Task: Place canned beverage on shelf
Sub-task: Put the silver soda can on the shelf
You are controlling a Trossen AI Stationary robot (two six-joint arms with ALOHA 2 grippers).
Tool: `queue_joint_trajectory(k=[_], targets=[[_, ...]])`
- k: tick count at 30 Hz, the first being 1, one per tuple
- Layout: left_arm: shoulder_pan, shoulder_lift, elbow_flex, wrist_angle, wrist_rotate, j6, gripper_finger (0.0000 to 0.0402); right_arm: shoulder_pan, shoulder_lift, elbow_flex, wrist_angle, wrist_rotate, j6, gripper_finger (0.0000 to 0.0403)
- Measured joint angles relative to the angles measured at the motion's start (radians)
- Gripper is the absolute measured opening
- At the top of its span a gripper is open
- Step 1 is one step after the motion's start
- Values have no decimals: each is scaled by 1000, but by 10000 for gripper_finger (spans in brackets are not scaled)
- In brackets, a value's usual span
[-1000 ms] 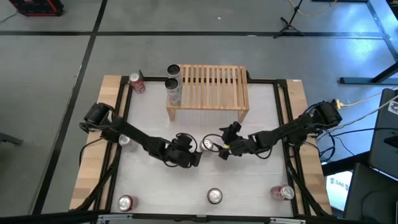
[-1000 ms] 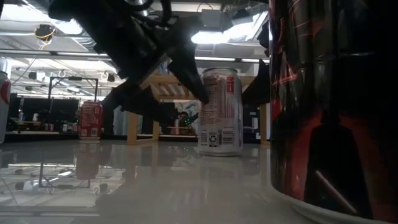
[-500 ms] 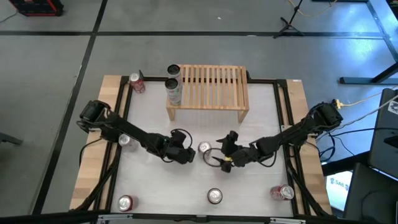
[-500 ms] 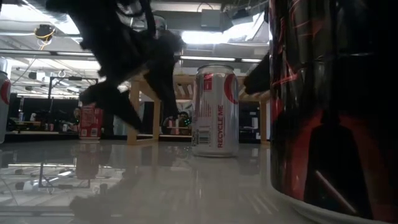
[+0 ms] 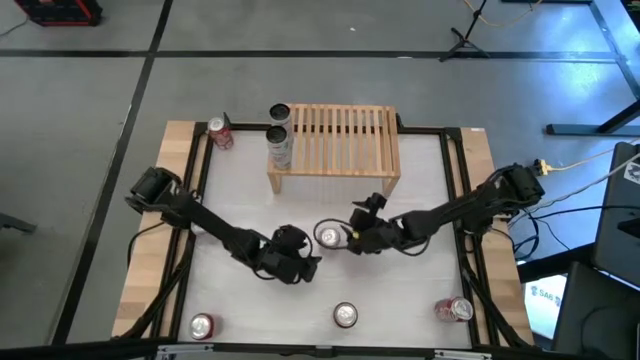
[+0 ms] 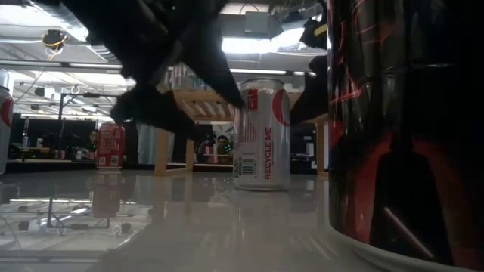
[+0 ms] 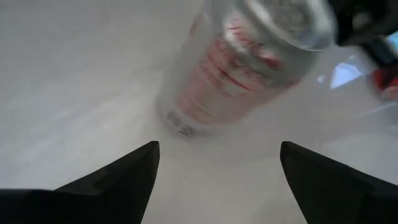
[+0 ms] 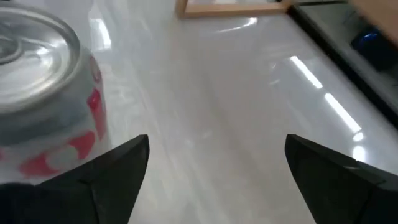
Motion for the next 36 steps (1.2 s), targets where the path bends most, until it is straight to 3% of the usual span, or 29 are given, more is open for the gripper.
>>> queue_joint_trajectory(k=[5,10,20,28,36], targets=[[36,43,-1,2,-17,9,330,-17,56,0,133,-86,-37,366],[59,43,-1,-17,-13,-8,330,-1,62,0,109,-80,-3,366],[66,-46,-2,-295,-33,-67,330,73,64,2,144,-170,6,366],[56,-214,-1,-153,145,170,330,77,-1,6,67,-312,8,366],[47,-349,0,-56,153,331,330,76,-104,6,107,-372,-1,366]])
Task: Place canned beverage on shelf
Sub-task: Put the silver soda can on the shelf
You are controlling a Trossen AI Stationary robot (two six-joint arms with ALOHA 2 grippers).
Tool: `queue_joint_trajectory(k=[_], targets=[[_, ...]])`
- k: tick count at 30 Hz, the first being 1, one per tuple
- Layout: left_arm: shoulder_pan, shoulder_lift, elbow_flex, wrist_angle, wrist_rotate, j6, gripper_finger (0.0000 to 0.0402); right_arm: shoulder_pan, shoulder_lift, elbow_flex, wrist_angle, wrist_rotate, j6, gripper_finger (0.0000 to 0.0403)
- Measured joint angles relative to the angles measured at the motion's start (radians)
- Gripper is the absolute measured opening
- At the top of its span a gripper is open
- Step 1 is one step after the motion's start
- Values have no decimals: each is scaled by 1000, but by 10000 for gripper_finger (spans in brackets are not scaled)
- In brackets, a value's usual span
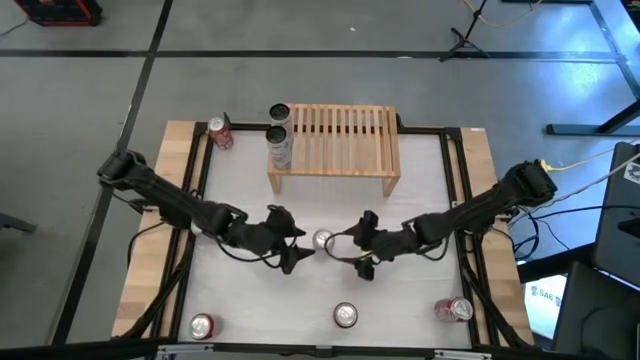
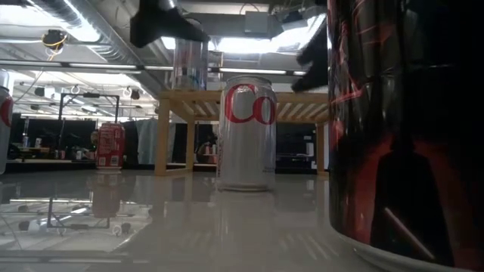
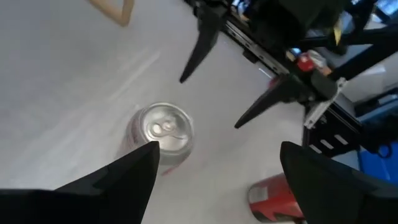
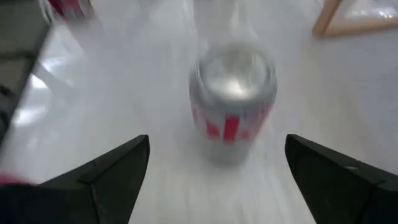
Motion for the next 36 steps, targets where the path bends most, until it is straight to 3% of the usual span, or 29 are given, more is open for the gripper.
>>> queue_joint_trajectory(k=[7,19,32,36], targets=[[-33,-2,-1,-32,44,-16,330,-3,24,0,166,13,-30,366],[-115,-2,-1,-106,69,-96,330,-53,199,-1,234,50,-60,366],[-116,-2,-1,-107,132,-78,330,-81,372,0,506,63,-80,366],[-116,-15,-1,-109,142,-100,330,-79,379,6,517,72,-57,340]])
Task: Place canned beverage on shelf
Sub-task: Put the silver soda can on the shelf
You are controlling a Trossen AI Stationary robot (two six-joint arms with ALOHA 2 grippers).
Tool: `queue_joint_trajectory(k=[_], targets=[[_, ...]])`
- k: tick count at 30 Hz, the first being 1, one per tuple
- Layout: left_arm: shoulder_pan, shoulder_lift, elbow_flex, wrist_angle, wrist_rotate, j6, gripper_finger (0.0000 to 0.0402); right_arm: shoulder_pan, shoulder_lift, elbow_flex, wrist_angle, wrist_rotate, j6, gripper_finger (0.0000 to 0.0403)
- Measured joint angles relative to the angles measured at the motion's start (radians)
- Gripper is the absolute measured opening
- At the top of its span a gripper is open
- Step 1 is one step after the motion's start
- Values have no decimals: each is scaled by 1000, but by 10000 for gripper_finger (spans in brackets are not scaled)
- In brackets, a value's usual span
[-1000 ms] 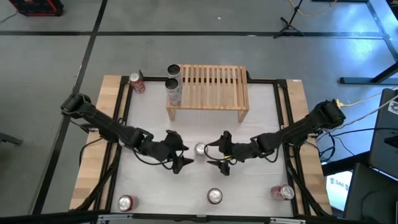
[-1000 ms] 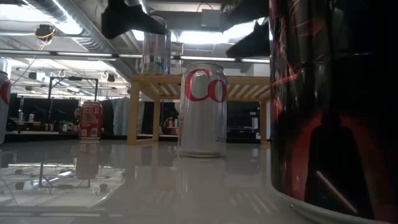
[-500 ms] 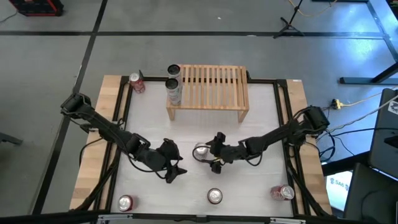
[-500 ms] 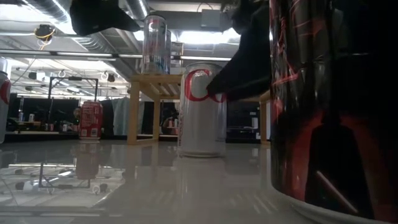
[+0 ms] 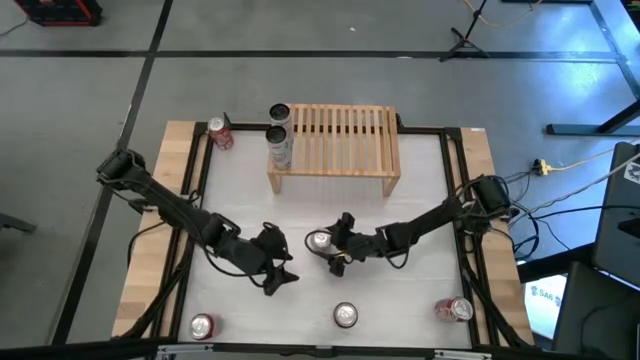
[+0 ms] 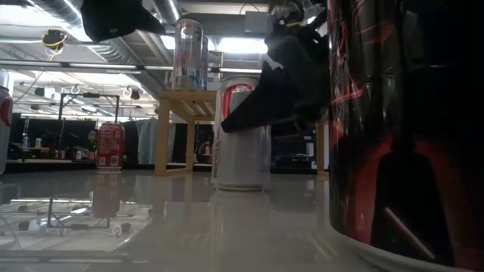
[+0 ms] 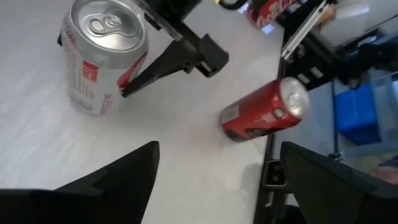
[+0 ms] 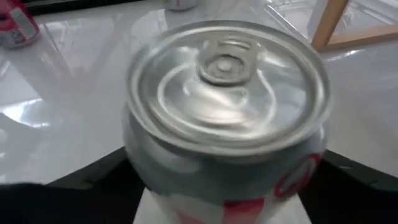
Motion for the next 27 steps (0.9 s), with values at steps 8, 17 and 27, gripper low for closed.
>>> queue_joint_trajectory(k=[8,17,27], targets=[[-15,-191,0,-24,-41,-3,330,1,-62,170,-254,-37,-34,267],[-53,-416,0,-181,-178,62,330,-45,-127,553,-693,68,-106,267],[-32,-465,0,-211,-252,189,330,-282,-126,807,-911,176,-67,267]])
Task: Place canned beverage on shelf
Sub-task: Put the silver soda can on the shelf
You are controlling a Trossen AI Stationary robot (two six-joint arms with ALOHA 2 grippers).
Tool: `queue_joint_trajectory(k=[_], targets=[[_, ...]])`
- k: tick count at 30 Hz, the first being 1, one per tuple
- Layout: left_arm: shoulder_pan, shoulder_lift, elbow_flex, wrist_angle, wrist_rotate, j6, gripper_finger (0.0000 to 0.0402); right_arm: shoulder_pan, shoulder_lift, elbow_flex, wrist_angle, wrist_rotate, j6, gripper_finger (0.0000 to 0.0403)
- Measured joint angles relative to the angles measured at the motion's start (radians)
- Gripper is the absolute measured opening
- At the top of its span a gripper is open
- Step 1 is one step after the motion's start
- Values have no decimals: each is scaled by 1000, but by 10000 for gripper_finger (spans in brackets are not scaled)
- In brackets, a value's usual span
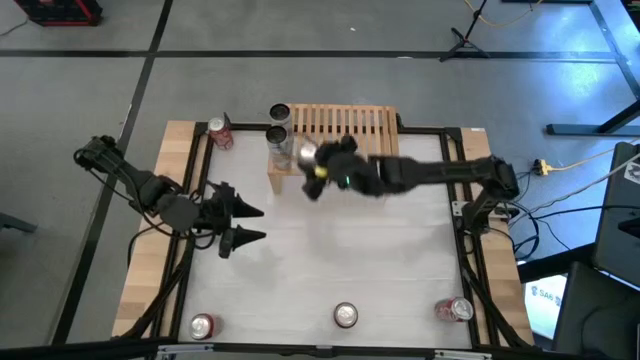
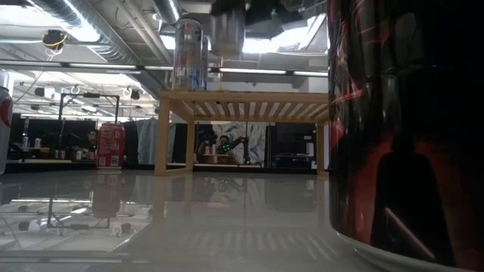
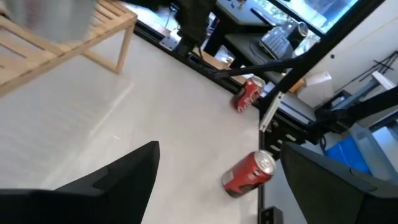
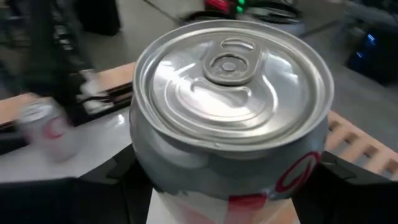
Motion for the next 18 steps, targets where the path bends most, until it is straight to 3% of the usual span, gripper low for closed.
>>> queue_joint_trajectory(k=[9,13,18], targets=[[9,2,0,-6,-47,38,330,-219,33,1,39,-109,31,267],[9,2,0,-4,-50,38,330,-246,66,0,50,-188,80,267],[9,2,0,-5,-63,41,330,-239,99,0,51,-189,114,267]])
